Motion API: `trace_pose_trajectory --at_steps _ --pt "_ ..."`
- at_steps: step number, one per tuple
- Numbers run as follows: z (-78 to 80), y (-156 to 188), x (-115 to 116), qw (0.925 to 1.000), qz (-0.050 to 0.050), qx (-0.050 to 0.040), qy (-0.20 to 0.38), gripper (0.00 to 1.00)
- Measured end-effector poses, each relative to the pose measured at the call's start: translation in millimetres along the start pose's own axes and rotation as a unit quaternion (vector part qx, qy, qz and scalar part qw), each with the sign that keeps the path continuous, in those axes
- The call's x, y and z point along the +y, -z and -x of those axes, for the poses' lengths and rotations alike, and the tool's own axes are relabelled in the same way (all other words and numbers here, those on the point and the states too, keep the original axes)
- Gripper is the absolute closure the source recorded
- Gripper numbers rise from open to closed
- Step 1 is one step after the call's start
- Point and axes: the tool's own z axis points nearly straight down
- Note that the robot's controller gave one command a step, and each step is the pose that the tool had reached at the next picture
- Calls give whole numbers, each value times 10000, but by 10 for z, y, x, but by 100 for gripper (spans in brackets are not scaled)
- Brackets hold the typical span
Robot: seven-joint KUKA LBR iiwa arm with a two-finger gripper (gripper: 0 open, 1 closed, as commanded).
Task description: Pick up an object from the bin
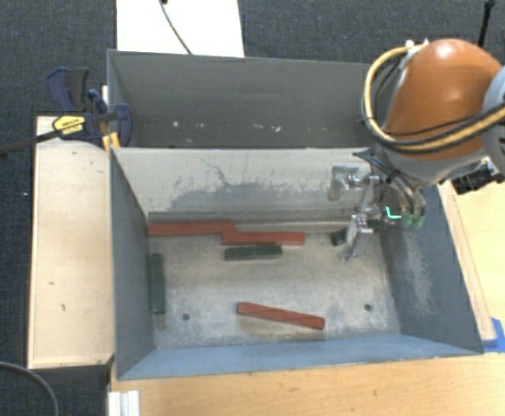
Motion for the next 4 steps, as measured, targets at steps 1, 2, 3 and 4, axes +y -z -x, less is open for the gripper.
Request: trace_pose_trajectory --at_steps 1,2,3,4 --pt "-418 -1238 624 9923 4 12 -1241 0" --pt "-883 -1678 686 9930 2 -11 -1178 0" --pt "-867 -1661 683 9930 4 -26 -1185 100" --pt "-613 -83 1031 9888 22 -71 -1489 100"
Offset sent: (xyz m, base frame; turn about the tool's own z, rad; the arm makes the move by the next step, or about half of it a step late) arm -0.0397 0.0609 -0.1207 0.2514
